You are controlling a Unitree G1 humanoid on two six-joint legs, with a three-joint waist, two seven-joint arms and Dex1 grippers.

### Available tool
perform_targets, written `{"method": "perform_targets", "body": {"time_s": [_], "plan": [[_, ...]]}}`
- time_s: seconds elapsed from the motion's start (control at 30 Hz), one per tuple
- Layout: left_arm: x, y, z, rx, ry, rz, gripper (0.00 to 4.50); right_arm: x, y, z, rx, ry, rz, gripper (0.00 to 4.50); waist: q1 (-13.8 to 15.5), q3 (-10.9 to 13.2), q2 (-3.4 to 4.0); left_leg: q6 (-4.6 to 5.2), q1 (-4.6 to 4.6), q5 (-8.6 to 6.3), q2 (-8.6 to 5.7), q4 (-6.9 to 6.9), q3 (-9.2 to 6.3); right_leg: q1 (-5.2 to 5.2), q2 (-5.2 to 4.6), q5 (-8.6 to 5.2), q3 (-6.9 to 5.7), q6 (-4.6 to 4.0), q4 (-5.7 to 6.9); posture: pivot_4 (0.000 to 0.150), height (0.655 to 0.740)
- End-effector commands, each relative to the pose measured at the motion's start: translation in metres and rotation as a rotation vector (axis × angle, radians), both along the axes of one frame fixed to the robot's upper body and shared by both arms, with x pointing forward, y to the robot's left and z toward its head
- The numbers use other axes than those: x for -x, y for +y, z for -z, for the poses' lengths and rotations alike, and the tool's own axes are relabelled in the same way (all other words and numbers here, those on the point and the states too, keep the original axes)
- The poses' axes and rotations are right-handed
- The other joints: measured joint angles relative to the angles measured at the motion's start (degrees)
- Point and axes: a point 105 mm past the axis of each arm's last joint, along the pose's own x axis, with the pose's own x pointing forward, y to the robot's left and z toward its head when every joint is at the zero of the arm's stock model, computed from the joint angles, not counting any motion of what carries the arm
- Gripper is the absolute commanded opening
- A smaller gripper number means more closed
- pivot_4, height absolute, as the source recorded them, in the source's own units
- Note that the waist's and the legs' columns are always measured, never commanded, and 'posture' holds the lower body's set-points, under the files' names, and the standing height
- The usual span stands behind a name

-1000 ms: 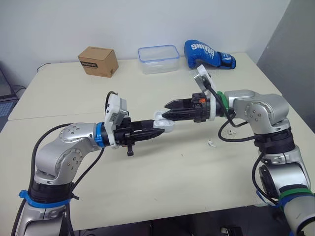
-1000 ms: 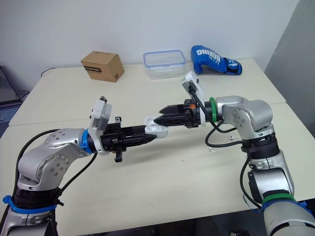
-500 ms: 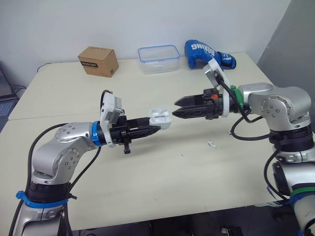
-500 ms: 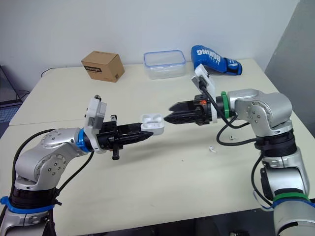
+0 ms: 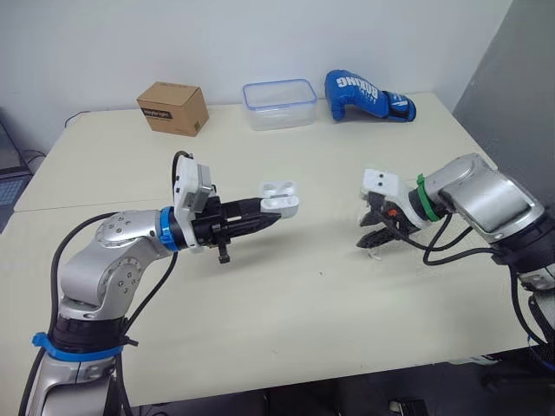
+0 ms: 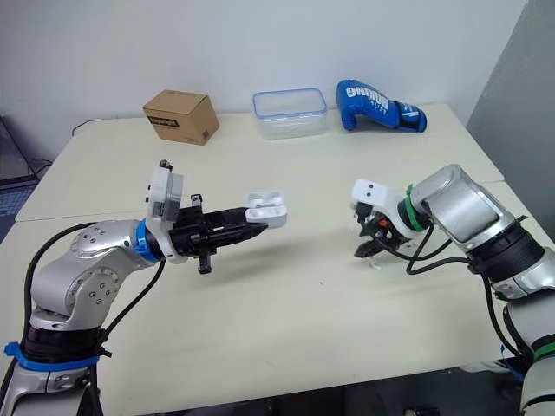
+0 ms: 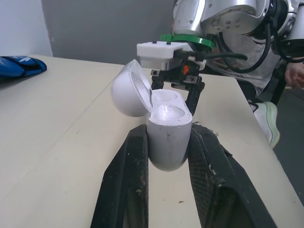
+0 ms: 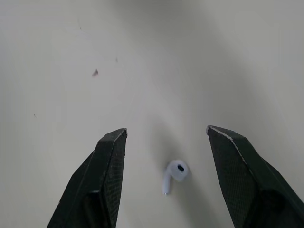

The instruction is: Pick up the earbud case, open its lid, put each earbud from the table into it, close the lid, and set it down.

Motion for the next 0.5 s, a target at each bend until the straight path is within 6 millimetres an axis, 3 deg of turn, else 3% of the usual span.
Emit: {"method": "perform_targets", "body": {"time_s": [0.03,0.5], "plan": [[0.004,-0.006,-0.009,0.009,-0.064,0.019,0.78,-0.007,-0.006,-0.002,0.071,-0.047,0.002,2.77,0.0,0.0,0.0,0.0,0.0,0.0,0.0,0.0,0.0,0.0,0.0,0.0,0.0,0.0,0.0,0.15,0.74],[-0.005,-0.012,-0.008,0.037,-0.125,-0.008,0.78,-0.013,-0.011,0.024,0.187,-0.075,0.027,2.77,0.06,0.0,0.0,-0.01,-0.01,0.01,-0.01,0.01,0.0,0.0,-0.01,0.0,0.0,0.0,0.0,0.15,0.74]]}}
